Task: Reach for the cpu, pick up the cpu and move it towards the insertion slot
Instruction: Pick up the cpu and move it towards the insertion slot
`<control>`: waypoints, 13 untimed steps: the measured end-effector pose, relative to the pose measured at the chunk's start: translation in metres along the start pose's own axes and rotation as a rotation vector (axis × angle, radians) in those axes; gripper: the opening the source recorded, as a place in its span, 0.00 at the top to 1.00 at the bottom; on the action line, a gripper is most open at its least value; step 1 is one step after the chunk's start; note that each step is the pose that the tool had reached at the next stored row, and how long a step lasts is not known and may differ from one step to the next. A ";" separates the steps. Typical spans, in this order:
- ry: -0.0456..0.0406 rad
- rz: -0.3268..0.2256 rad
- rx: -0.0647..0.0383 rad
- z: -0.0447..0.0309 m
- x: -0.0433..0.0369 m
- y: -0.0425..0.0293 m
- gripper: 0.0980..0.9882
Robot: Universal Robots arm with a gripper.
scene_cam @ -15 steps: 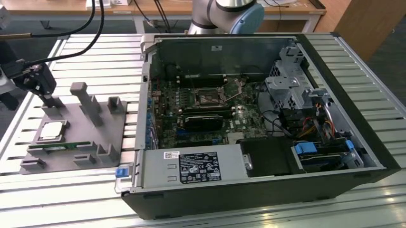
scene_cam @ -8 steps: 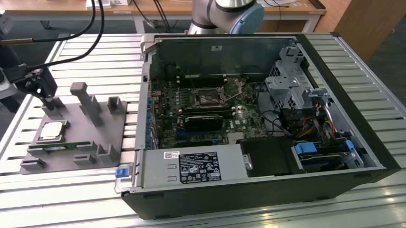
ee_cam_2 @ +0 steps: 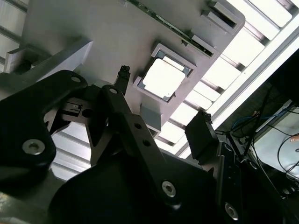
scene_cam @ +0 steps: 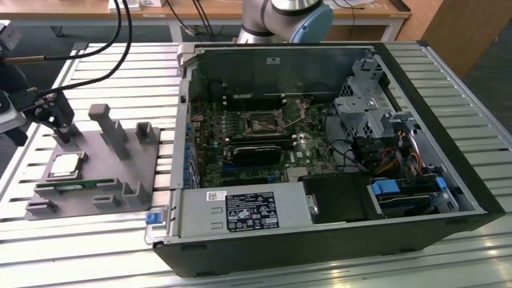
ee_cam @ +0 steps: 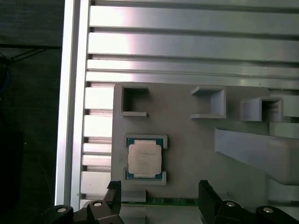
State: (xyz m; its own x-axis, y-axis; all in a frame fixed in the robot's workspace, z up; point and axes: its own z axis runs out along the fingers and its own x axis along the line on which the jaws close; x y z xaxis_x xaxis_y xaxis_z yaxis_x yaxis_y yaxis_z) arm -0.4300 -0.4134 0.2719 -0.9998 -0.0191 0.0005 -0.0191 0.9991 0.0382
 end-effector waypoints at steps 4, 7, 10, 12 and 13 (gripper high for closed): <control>0.0001 0.000 0.000 0.0043 0.0010 -0.0004 0.26; -0.0001 0.000 0.000 0.0066 0.0025 -0.0007 0.26; -0.0002 0.000 0.000 0.0083 0.0043 -0.0010 0.26; -0.0001 0.000 0.000 0.0096 0.0050 -0.0010 0.26; -0.0001 0.000 0.000 0.0103 0.0052 -0.0011 0.26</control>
State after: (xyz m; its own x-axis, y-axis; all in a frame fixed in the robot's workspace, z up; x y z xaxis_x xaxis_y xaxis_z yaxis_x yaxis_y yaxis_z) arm -0.4352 -0.4142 0.2616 -0.9998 -0.0193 0.0005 -0.0192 0.9991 0.0386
